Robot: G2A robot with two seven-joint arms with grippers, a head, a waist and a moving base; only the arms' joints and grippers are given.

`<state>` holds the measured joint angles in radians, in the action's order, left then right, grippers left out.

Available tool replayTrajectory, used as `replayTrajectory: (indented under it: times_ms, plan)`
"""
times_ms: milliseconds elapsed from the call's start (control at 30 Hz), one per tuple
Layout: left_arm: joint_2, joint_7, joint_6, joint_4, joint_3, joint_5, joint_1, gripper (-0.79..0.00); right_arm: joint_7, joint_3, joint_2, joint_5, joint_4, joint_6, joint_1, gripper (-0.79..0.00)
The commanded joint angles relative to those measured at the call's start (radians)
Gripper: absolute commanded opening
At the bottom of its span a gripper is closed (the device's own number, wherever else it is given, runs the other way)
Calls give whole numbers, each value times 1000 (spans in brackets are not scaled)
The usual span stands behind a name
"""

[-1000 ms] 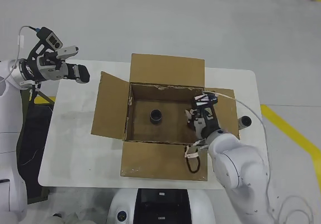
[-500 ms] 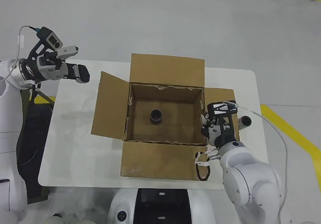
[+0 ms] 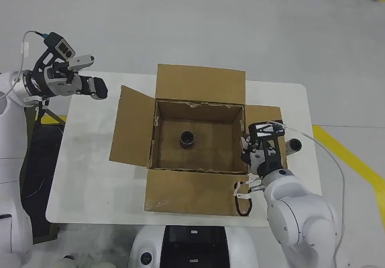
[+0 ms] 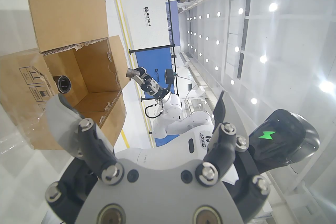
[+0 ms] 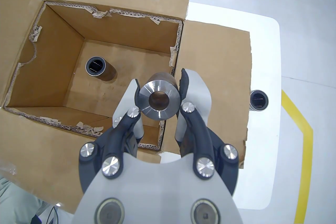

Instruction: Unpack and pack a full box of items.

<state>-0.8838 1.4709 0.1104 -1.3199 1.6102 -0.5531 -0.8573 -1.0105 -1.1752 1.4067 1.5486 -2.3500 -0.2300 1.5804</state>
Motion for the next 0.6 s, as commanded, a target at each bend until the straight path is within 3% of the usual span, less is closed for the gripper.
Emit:
replayTrajectory:
  times_ms: [0, 267, 567]
  plan:
    - [0, 0, 0, 0, 0, 0, 0, 0, 0, 0, 0, 0, 0, 0, 0, -785]
    - [0, 0, 0, 0, 0, 0, 0, 0, 125, -68, -4, -46, 0, 10, 52, -785]
    - [0, 0, 0, 0, 0, 0, 0, 0, 247, -234, -14, -140, 0, 23, 167, -785]
